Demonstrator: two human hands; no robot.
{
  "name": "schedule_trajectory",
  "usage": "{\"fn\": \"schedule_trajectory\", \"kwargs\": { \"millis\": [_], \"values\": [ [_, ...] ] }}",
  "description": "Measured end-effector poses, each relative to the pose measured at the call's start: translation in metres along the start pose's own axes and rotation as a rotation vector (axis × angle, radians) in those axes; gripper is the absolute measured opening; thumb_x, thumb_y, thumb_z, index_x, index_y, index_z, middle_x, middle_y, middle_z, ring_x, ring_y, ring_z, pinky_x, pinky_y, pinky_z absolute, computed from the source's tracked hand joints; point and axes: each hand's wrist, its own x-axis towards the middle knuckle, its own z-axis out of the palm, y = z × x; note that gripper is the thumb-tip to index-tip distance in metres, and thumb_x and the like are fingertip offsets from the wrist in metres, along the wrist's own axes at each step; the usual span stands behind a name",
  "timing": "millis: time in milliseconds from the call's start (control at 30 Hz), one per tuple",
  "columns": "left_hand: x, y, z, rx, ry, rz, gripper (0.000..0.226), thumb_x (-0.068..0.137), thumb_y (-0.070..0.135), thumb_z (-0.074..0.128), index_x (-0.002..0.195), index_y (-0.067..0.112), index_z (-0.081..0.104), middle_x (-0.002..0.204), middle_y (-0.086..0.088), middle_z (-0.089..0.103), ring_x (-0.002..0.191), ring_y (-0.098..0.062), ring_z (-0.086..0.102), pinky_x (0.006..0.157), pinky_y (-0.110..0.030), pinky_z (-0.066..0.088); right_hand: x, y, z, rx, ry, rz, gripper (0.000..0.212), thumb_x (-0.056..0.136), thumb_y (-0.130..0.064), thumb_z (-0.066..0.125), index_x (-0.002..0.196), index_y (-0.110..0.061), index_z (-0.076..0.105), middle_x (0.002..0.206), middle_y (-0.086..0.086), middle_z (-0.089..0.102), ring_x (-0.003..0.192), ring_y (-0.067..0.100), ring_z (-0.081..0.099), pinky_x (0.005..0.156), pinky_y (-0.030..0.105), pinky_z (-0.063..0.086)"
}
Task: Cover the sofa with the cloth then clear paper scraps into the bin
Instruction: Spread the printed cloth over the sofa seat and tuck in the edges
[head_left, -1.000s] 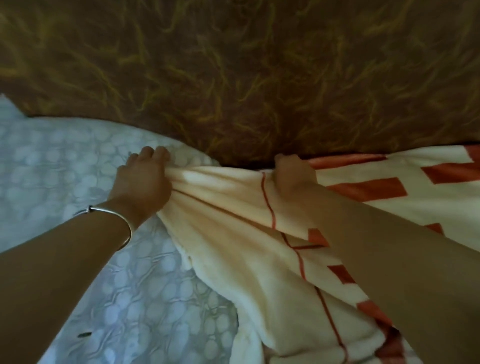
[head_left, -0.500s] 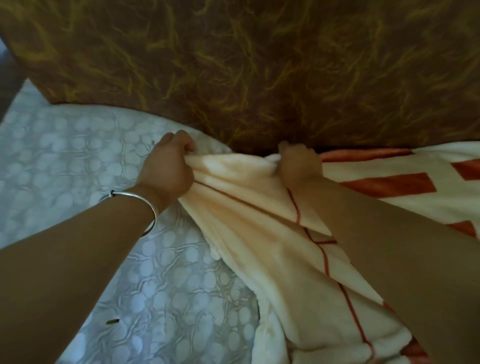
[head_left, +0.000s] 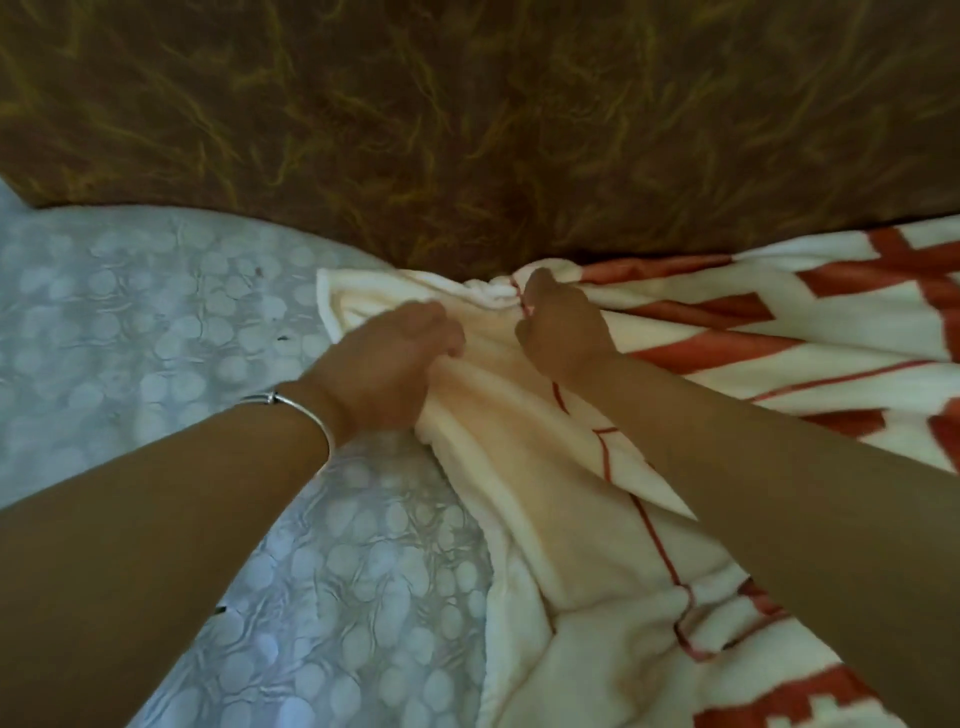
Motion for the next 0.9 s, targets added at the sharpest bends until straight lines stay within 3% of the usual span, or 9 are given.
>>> {"fn": "schedule_trajectory", "kwargs": {
  "millis": [67,133,233,367,500,600,700,800,900],
  "values": [
    [-0.007,0.025,0.013,0.122,-0.39,0.114,0.053,0.079,0.011,0.055,0.13,0.023,0.047,0.134,-0.003,0.045,0.124,-0.024,0.041,0.105,-0.037,0.03,-0.041,0.01,-0.008,-0.064,-0.09,0.014,0.033,0.09,-0.021,0.051,0.119,-0.006,0.05,0.114,0.015,0.061,0.106,0.031,0.058,0.081,0.033,0.044],
    [-0.009,0.03,0.02,0.369,-0.542,0.126,0.047,0.087,0.022,0.051,0.132,0.03,0.043,0.14,0.003,0.042,0.132,-0.02,0.034,0.111,-0.036,0.02,-0.076,0.02,-0.013,-0.179,-0.275,0.017,0.02,0.089,-0.028,0.05,0.098,-0.011,0.055,0.106,0.013,0.061,0.098,0.028,0.059,0.076,0.032,0.044],
    [-0.008,0.022,0.011,0.535,-0.456,-0.034,0.035,0.093,0.023,0.041,0.126,0.031,0.051,0.133,0.002,0.049,0.13,-0.02,0.038,0.112,-0.038,0.02,-0.116,0.035,-0.018,-0.197,-0.408,0.068,0.019,0.09,-0.028,0.05,0.086,-0.012,0.058,0.098,0.008,0.06,0.098,0.025,0.058,0.079,0.033,0.045],
    [-0.013,0.044,0.002,0.676,-0.461,-0.059,0.036,0.091,0.018,0.039,0.125,0.025,0.052,0.131,-0.001,0.048,0.13,-0.025,0.035,0.111,-0.044,0.021,-0.145,0.046,-0.02,-0.089,-0.404,0.145,0.026,0.092,-0.025,0.052,0.11,-0.009,0.064,0.117,0.009,0.063,0.111,0.025,0.055,0.091,0.032,0.046],
    [-0.039,0.132,0.028,0.159,-0.361,0.206,0.033,0.09,0.019,0.046,0.123,0.018,0.051,0.124,-0.005,0.047,0.114,-0.025,0.047,0.096,-0.037,0.039,-0.177,0.074,-0.032,-0.218,-0.26,0.158,0.02,0.092,-0.013,0.044,0.103,-0.013,0.061,0.115,0.009,0.062,0.107,0.027,0.059,0.076,0.032,0.046],
    [-0.07,0.215,0.067,-0.091,-0.53,0.388,0.056,0.089,0.043,0.051,0.136,0.017,0.037,0.135,-0.007,0.041,0.122,-0.028,0.044,0.101,-0.041,0.039,-0.209,0.118,-0.045,-0.385,-0.226,0.136,0.037,0.094,-0.013,0.04,0.126,-0.02,0.056,0.128,0.005,0.059,0.114,0.027,0.057,0.089,0.036,0.047],
    [-0.08,0.261,0.108,0.078,-0.618,0.262,0.076,0.088,0.038,0.056,0.147,0.017,0.012,0.151,-0.01,0.019,0.136,-0.034,0.026,0.107,-0.053,0.031,-0.242,0.167,-0.051,-0.657,-0.471,0.211,0.048,0.091,-0.024,0.048,0.138,-0.019,0.041,0.143,0.008,0.044,0.128,0.029,0.043,0.104,0.043,0.04],
    [-0.071,0.268,0.128,0.086,-0.538,0.056,0.039,0.094,0.019,0.044,0.132,0.011,0.04,0.137,-0.014,0.043,0.124,-0.032,0.045,0.099,-0.043,0.042,-0.269,0.199,-0.046,-0.749,-0.589,0.165,0.075,0.087,-0.03,0.055,0.15,-0.025,0.014,0.157,0.005,0.015,0.144,0.028,0.017,0.113,0.05,0.021],
    [-0.058,0.262,0.109,-0.149,-0.626,-0.11,0.017,0.091,0.013,0.046,0.091,0.01,0.062,0.107,-0.012,0.067,0.091,-0.027,0.06,0.075,-0.028,0.042,-0.274,0.199,-0.04,-0.686,-0.368,0.021,0.043,0.09,-0.022,0.047,0.133,-0.019,0.047,0.137,0.008,0.05,0.126,0.027,0.047,0.101,0.041,0.036]
  ]
}}
